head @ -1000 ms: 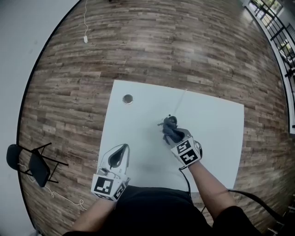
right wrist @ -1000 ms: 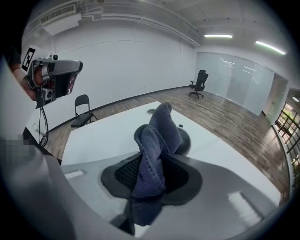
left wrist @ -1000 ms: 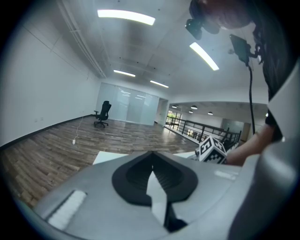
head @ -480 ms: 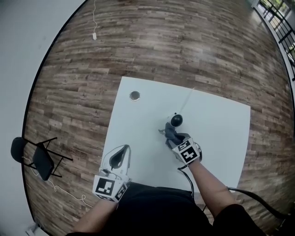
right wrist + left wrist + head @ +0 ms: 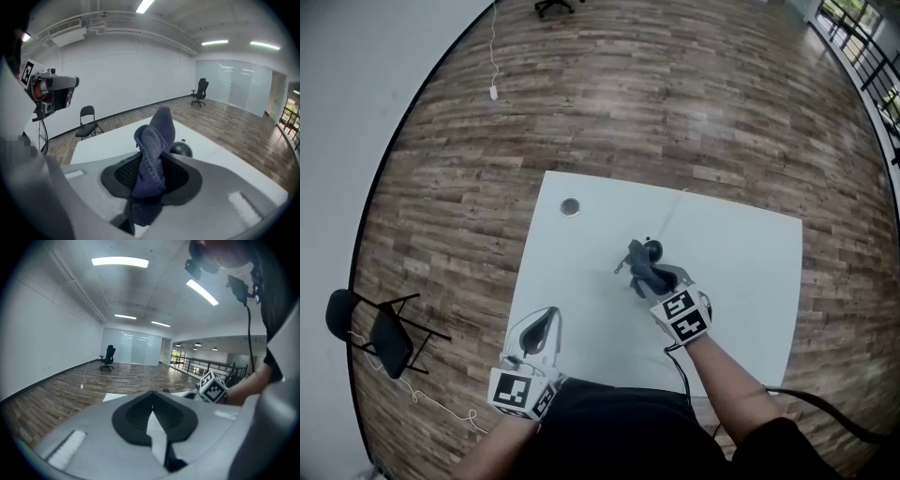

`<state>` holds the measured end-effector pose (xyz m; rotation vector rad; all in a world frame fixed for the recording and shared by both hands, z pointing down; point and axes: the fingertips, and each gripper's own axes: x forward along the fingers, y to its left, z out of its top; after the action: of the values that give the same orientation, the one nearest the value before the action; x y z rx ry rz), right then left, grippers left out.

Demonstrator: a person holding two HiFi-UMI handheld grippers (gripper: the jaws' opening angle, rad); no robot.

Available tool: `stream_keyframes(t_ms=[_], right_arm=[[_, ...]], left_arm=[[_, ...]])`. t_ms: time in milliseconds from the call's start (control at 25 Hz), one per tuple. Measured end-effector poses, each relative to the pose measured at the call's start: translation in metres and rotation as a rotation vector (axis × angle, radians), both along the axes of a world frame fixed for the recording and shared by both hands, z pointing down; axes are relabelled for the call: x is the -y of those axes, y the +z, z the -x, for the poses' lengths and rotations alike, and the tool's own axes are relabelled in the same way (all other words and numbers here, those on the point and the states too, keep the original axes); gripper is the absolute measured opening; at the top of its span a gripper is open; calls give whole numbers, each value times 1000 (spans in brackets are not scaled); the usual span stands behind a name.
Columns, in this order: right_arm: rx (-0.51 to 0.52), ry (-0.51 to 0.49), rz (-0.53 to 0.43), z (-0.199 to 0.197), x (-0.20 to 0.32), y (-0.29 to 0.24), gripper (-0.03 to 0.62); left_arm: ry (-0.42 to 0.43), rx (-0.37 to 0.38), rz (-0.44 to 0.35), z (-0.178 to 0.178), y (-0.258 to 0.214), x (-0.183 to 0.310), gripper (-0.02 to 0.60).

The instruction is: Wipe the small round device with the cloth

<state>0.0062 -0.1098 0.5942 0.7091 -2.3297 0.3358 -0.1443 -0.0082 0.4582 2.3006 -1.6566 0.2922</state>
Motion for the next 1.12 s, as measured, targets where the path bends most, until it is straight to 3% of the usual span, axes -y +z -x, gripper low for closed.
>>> stream_keyframes(t_ms=[160, 1120], right_arm=[[-10, 32, -42, -12, 25, -9, 114], [-68, 88, 157, -46, 29, 58, 114]], left_arm=[[-25, 13, 2, 2, -4, -2, 5], [-46, 56, 65, 4, 0, -17, 6]])
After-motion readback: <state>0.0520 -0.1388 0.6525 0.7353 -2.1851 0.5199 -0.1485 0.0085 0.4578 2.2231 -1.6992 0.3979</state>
